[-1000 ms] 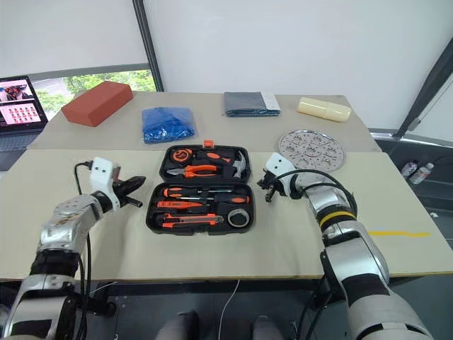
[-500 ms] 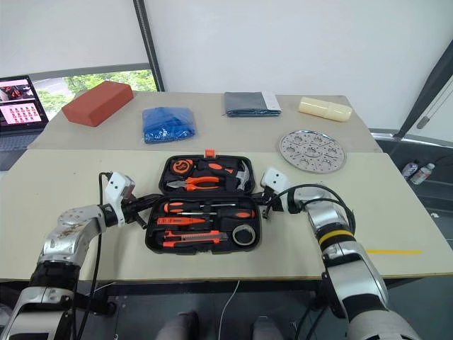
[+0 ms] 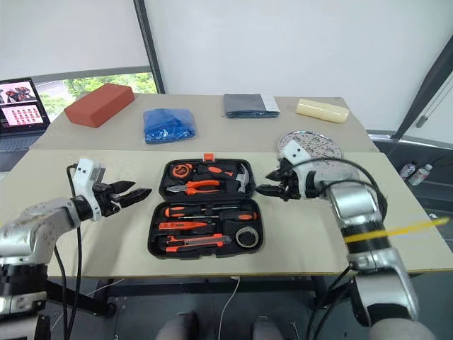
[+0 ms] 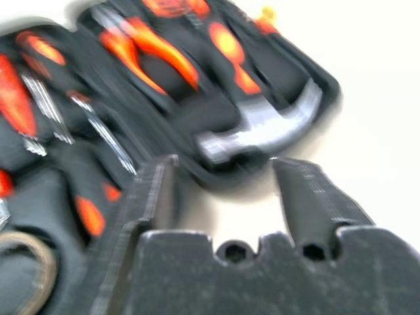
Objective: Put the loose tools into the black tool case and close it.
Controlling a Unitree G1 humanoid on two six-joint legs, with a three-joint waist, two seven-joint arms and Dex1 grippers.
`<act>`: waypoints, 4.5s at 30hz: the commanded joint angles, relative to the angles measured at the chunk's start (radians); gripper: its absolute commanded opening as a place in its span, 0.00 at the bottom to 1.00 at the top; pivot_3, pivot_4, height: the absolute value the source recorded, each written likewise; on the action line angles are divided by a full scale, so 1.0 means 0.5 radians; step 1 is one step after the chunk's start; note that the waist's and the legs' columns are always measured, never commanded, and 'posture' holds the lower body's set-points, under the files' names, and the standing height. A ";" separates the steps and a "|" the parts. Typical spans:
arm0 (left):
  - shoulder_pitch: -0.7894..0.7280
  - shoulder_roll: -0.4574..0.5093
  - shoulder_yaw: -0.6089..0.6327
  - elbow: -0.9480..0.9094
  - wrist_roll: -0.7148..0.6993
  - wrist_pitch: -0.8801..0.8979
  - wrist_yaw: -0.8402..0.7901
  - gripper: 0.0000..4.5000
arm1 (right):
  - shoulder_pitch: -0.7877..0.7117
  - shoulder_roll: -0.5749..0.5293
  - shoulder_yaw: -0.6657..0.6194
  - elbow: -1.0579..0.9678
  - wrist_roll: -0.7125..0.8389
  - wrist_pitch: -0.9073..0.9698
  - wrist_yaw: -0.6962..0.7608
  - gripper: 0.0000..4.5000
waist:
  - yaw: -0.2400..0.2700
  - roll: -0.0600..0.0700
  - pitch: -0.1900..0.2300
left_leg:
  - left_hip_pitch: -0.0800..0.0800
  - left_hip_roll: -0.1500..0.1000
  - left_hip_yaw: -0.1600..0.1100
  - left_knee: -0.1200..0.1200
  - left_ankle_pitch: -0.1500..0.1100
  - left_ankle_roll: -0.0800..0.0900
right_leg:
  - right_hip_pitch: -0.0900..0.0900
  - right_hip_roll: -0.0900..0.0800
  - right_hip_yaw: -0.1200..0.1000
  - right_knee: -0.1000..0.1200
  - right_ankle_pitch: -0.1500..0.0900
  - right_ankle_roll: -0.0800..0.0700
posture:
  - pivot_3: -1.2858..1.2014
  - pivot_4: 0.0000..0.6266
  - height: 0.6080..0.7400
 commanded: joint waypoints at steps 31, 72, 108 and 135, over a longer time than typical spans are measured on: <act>-0.216 -0.443 0.145 0.525 0.093 -0.955 -0.083 0.01 | -0.302 0.428 -0.417 0.914 0.115 -0.902 -0.225 0.00 | -0.016 -0.002 0.001 | -0.001 0.000 -0.013 -0.003 0.011 0.003 | 0.000 0.009 0.002 0.012 0.004 -0.003 | 0.52 0.24 1.00; -0.168 -0.149 -0.407 1.069 0.563 -1.842 -0.683 0.01 | 1.545 -0.450 0.054 -0.979 0.489 -1.435 0.228 0.00 | 0.026 -0.006 0.004 | 0.024 0.001 -0.006 -0.005 0.002 -0.009 | 0.034 0.005 0.001 -0.013 -0.015 -0.005 | 0.52 0.24 1.00; 0.125 -0.215 -0.933 0.051 0.648 -0.898 -0.559 0.01 | 1.145 0.259 0.222 -0.606 0.192 -1.385 0.098 0.00 | 0.016 0.003 -0.005 | 0.028 0.002 -0.011 -0.004 0.002 -0.009 | 0.038 0.010 0.004 -0.010 -0.008 0.007 | 0.52 0.24 1.00; 0.245 -0.206 -0.857 -0.030 0.584 -0.798 -0.529 0.01 | 0.816 0.631 0.061 -0.382 0.314 -1.436 -0.034 0.00 | -0.022 0.021 -0.032 | 0.041 0.002 -0.012 -0.012 0.001 -0.010 | 0.043 0.011 0.005 -0.008 -0.018 -0.010 | 0.52 0.24 1.00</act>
